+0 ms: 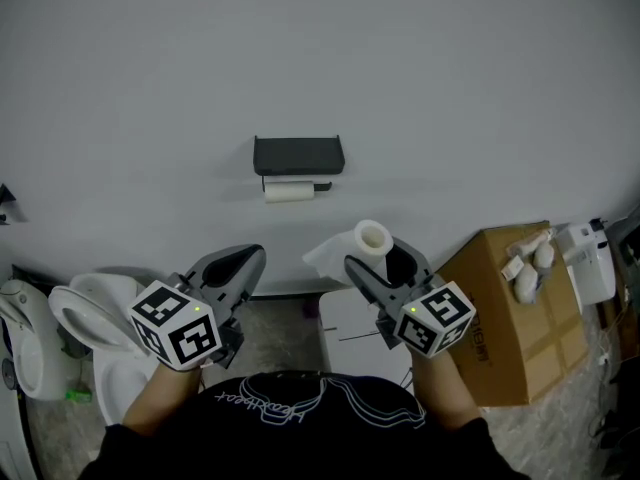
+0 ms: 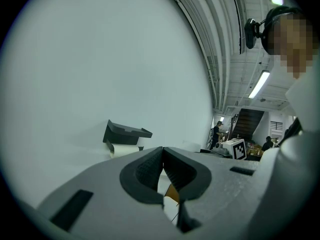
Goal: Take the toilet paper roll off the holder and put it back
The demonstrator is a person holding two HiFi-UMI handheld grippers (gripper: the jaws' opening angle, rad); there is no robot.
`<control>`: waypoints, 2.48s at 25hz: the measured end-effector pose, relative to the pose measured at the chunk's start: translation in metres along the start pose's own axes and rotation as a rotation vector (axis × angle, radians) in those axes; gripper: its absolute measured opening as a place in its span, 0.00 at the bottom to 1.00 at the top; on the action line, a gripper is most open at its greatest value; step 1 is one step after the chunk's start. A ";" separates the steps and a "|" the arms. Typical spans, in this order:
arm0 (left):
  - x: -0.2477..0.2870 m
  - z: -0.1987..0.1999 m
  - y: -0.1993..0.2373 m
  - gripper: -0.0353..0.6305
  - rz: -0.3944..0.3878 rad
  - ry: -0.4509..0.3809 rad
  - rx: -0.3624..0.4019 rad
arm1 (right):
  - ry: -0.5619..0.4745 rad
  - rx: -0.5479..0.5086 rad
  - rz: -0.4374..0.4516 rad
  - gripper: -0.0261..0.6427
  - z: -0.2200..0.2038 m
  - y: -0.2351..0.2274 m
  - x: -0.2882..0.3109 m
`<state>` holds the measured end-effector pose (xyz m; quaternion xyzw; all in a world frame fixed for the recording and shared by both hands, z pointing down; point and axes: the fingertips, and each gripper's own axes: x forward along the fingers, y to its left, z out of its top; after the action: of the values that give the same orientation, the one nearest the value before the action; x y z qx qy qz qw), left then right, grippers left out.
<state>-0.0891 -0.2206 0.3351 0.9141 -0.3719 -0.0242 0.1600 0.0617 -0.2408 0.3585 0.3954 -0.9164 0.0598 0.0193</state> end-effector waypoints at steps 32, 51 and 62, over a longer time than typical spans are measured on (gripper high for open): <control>0.015 0.026 0.040 0.06 -0.028 0.003 0.075 | -0.124 -0.105 0.005 0.46 0.075 0.004 0.025; 0.043 0.041 0.104 0.06 -0.072 -0.003 0.036 | -0.154 -0.168 -0.029 0.46 0.130 -0.038 0.110; 0.044 0.040 0.138 0.06 -0.060 -0.007 0.012 | -0.069 -0.170 -0.067 0.46 0.112 -0.067 0.161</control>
<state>-0.1573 -0.3547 0.3433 0.9256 -0.3450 -0.0301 0.1524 0.0014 -0.4171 0.2672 0.4245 -0.9045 -0.0326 0.0231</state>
